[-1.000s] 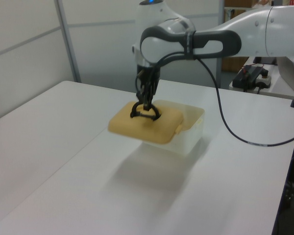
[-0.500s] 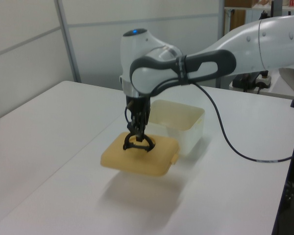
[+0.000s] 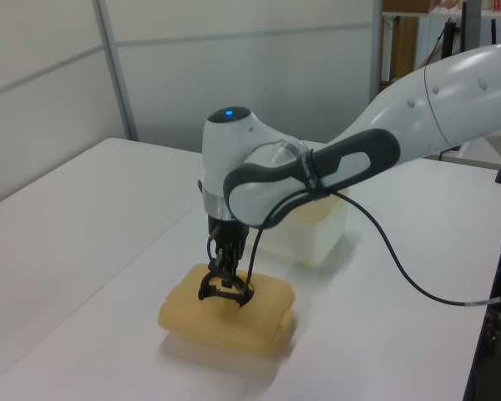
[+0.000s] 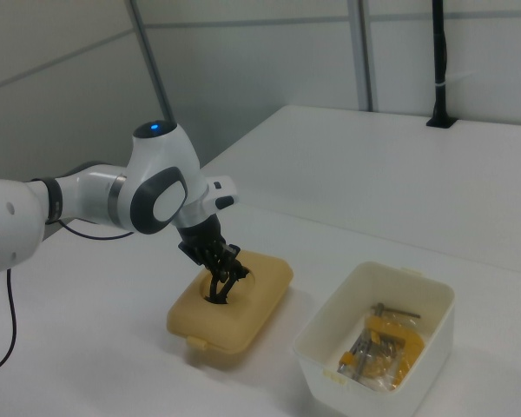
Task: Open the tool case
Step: 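Move the held lid beside the box and lower it onto the table, then open the gripper, release the handle, and raise away from the lid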
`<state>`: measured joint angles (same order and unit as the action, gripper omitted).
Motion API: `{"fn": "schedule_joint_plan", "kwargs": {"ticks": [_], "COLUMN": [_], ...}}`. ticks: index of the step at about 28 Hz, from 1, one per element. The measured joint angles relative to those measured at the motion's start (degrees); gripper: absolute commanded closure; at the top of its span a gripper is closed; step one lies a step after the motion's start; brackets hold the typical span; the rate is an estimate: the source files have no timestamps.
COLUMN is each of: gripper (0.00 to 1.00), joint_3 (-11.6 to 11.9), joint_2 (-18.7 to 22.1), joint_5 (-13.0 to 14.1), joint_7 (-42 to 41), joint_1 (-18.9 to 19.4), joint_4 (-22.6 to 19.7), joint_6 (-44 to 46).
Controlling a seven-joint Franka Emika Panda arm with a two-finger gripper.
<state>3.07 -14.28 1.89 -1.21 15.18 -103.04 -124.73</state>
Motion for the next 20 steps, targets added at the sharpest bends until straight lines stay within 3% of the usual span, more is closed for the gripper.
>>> {"fn": "schedule_joint_plan", "kwargs": {"ticks": [10, 20], "gripper": [1.0, 1.0], "joint_3": [0.0, 0.0], "joint_2": [-0.5, -2.7], "joint_5": [-2.5, -2.6], "joint_7": [7.9, 9.6], "joint_1": [1.3, 2.3], "joint_4": [-2.2, -2.3], "joint_6": [-3.4, -3.4]}}
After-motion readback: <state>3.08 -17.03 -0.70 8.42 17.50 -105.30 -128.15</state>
